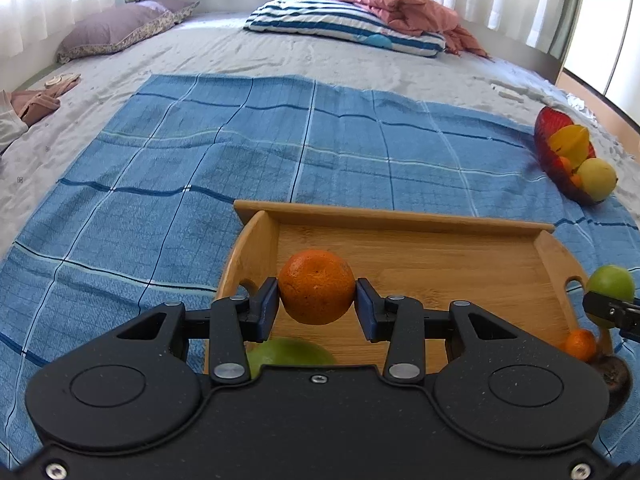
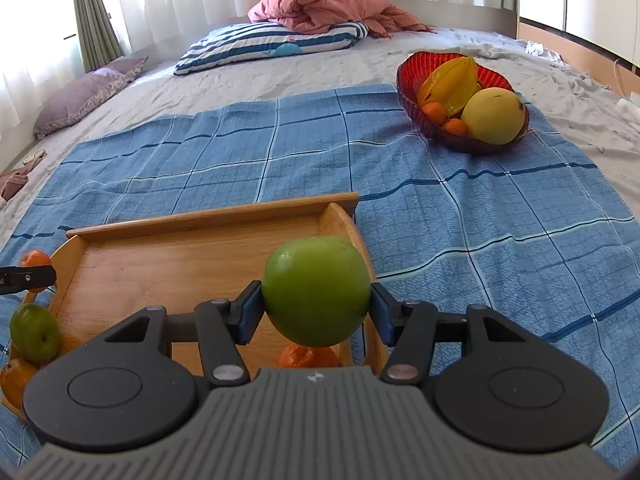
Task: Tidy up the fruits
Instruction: 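Lift and carry the mandarin and green apple over the tray with both grippers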
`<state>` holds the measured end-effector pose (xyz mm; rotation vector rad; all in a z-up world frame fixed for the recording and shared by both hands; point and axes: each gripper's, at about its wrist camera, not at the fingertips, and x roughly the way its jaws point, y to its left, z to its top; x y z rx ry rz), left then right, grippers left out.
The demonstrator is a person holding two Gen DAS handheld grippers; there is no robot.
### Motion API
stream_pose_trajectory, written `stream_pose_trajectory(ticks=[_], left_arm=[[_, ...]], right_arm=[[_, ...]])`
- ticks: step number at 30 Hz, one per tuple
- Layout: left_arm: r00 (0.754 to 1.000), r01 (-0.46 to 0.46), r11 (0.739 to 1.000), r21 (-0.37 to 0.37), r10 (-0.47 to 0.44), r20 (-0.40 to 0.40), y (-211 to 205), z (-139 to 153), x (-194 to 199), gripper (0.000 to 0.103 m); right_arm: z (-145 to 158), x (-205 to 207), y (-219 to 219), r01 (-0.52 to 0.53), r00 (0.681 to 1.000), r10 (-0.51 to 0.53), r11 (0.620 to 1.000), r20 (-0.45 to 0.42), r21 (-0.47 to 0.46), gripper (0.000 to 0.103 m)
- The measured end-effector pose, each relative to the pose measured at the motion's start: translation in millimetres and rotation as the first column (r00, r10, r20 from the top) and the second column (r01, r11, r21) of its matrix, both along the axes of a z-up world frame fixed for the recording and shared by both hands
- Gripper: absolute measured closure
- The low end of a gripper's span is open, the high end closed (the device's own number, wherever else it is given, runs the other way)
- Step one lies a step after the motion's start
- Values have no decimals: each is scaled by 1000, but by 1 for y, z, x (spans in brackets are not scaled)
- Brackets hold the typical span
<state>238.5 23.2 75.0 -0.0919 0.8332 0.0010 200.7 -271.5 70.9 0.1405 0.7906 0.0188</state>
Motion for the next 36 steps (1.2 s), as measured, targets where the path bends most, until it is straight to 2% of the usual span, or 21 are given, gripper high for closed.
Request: stream_pose_trajectory(ticks=[21,36], left_arm=[[998,6,1000,14,-5,-60,1,-23,12,64],[999,-3,999,49,6,-52,2,-31,12,64]], right_arm=[[-20,18,7,-26,998,26,1000,-57,3,44],[-27,20,11,-31,998,31,1000,-56,-5,44]])
